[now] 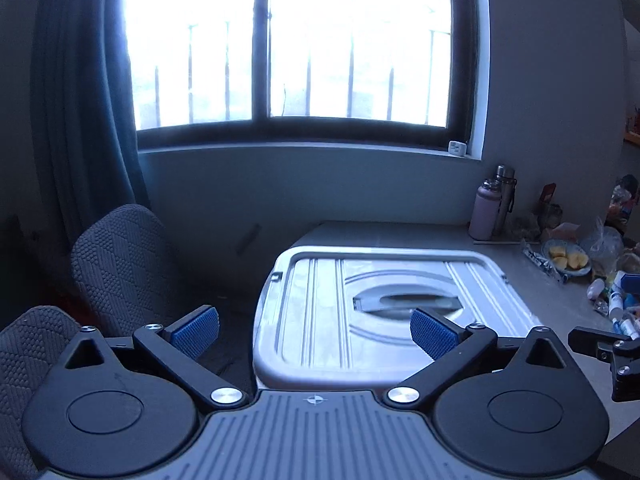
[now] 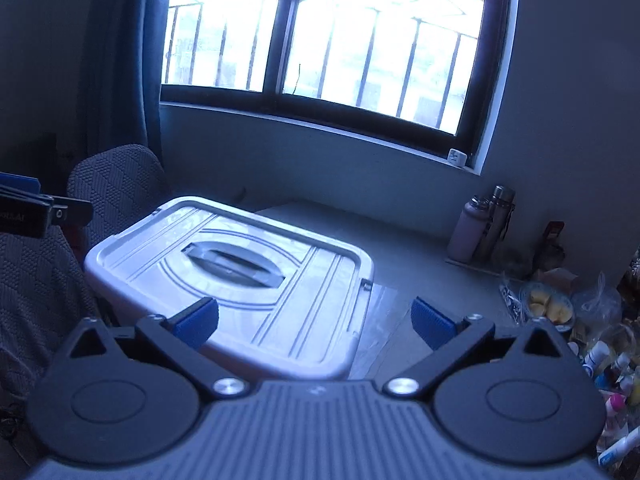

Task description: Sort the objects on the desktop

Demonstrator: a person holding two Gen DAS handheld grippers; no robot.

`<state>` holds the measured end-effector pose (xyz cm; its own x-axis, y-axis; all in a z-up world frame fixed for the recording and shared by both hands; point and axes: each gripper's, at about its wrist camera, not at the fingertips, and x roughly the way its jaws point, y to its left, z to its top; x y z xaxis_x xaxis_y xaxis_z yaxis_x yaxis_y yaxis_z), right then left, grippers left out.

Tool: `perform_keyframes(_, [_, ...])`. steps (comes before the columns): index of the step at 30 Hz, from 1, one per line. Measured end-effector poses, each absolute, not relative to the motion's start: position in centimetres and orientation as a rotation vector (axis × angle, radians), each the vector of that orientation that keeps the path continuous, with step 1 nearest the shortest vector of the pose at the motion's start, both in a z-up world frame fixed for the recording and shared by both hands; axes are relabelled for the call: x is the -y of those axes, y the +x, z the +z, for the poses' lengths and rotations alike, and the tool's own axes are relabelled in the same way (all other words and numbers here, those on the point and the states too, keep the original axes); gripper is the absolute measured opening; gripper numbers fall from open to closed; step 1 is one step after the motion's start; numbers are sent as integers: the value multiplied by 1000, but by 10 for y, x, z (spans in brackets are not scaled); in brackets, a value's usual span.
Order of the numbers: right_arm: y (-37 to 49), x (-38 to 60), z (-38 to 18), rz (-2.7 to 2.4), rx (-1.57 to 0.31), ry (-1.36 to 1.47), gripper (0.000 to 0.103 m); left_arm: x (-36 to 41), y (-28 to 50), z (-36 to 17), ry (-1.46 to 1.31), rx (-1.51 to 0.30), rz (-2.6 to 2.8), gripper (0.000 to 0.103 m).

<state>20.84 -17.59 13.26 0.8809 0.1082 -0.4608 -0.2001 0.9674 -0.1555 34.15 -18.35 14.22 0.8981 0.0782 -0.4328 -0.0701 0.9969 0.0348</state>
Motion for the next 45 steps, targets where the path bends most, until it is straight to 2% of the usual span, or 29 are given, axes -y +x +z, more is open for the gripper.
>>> perform_keyframes(9, [149,165,34,55,-504,30,103,208,267,39,70,-390,129,103])
perform_keyframes(13, [129,151,1,51,-468,14,103,207,251,-11,60,-442,134,103])
perform_keyframes(18, [113,139,-18,49,-421,-15,103,206,235,-47,73,-466,135,103])
perform_keyframes(45, [112,141,-34,16,-462,64,103,192,235,-56,51,-451,81,103])
